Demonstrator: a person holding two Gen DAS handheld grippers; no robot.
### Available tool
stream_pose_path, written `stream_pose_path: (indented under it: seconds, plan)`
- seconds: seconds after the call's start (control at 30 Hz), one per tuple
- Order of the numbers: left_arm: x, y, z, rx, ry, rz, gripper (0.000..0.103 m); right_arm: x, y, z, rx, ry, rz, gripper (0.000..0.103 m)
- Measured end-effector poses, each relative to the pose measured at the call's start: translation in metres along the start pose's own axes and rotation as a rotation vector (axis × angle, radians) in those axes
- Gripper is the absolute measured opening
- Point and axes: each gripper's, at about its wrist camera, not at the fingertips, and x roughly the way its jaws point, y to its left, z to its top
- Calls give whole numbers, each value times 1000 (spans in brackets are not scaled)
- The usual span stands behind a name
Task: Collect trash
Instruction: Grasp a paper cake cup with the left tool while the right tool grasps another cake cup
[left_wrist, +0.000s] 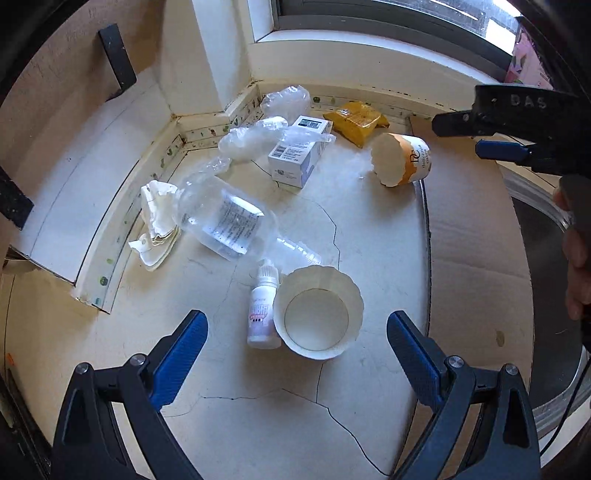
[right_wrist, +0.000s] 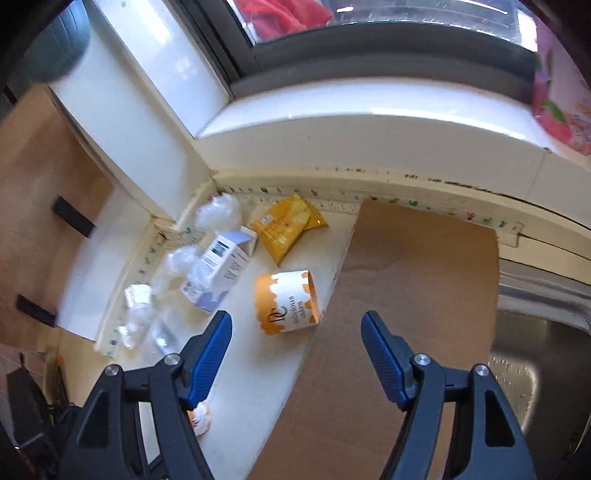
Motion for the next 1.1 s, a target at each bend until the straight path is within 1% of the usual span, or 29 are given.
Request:
stream_pose_path:
  seconds: [0.07,0.17,0.27,0.3,0.33,0.37,0.4,0.43,0.47,0.53,0.63,0.8,0.9,1.1]
  plan:
    - [6,2,2,-15,-1,3,96,19,4,0,-33,19,-17,73]
    - [10,3,4,-28,3,-13,85,36,12,0,-68,26,-17,73]
    - [14,3,4,-25,6,-30,68,50,20,-1,-94,30,-8,73]
    - [15,2,4,-21,8,-32,54,53,22,-2,-99,31,-3,73]
    - [16,2,3,-17,10,-39,43,56,23,-3,-102,29,1,65]
    - [15,2,2,-16,-1,-42,41,57,24,-5,-110,24,6,57]
    - [14,2,1,-14,-11,-41,31,58,25,-5,-117,30,5,44]
    - [12,2,0,-10,-17,-41,26,57,26,-7,-122,28,5,44]
    - [10,3,-1,-12,-23,-44,26,54,26,-10,-123,15,14,44]
    - [4,7,-4,-29,-45,-56,20,45,26,-14,-119,-3,30,44]
    - [-7,14,-9,-60,-66,-63,17,28,22,-21,-97,-14,67,44]
    - [-31,29,-18,-125,-99,-83,16,-9,21,-37,-87,-44,110,44]
    - [-48,36,-26,-149,-113,-82,16,-31,24,-53,-95,-52,133,44]
    - [-82,37,-48,-132,-144,-84,16,-62,40,-95,-118,-37,156,44]
